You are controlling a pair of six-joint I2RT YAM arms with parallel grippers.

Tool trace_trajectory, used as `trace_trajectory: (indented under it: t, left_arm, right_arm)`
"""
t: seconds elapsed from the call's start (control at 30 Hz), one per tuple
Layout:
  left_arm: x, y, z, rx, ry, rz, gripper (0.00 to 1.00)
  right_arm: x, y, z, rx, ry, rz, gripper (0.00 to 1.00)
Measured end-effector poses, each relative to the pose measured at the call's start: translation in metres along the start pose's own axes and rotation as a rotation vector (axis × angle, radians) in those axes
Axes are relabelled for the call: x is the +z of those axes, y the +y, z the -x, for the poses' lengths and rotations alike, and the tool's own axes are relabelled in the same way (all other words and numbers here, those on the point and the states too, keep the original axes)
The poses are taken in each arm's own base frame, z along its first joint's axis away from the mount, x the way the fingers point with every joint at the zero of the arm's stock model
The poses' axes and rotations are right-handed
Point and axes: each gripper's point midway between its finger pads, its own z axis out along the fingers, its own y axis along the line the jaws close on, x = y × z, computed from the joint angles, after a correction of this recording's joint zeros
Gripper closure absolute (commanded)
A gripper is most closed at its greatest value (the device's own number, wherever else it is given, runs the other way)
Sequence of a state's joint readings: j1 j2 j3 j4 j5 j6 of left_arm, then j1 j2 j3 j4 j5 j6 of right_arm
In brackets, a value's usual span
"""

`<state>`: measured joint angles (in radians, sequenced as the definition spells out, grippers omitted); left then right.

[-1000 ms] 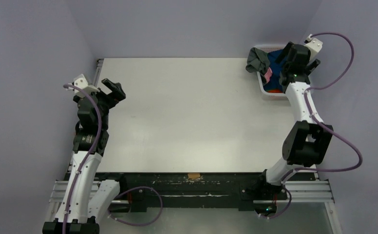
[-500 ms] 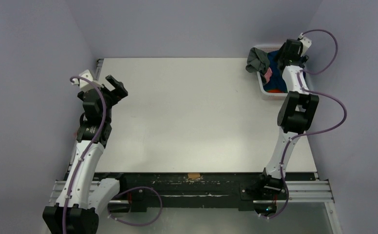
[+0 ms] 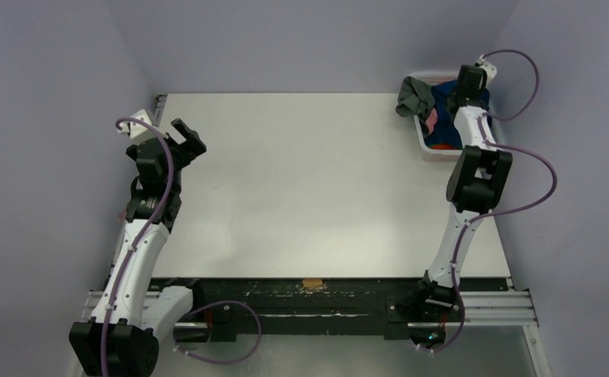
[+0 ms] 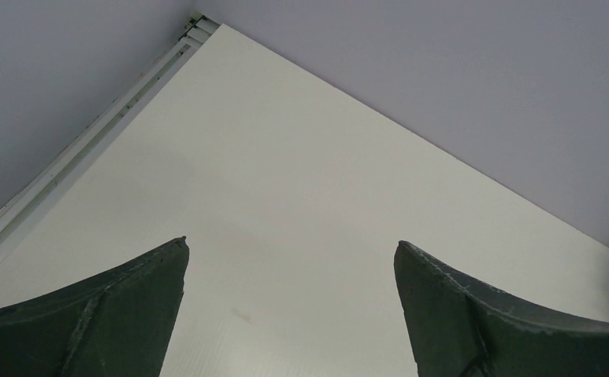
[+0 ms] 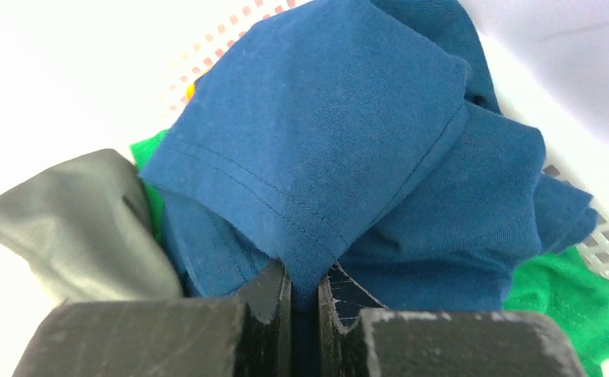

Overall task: Fold and stack the t-shirts
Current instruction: Grab crumpled tshirt from bin with the right arm, then move the tshirt to the center of the board

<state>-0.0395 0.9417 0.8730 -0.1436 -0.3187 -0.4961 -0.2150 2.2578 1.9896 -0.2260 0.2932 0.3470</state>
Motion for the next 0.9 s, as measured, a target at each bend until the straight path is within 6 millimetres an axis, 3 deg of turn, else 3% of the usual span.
trace_trajectory:
  t: [0.1,0.2,0.3,0.67,0.9]
  left_arm:
    - [0.0,-0.001,0.001,0.0,-0.002,-0.002,0.0]
    - [-0.001,-0.001,0.001,0.0,-0.001,-0.005,0.0]
    - [-0.001,-0.003,0.0,0.0,0.003,-0.016,0.0]
    - [-0.005,-0.014,-0.003,0.007,0.029,-0.084,0.0]
    - [-0.012,-0.025,-0.001,0.001,0.039,-0.147,0.0]
  right_arm:
    - [-0.018,0.002,0.005,0.005,0.002,0.036,1.0]
    - [-0.053,-0.001,0.005,0.006,0.011,0.075,1.0]
    - [-0.088,-0.002,0.026,0.019,-0.035,0.108,1.0]
    - [-0.222,0.013,0.155,0.071,-0.377,0.276,1.0]
    - [-0.305,0.04,0.235,0.058,-0.566,0.464,1.0]
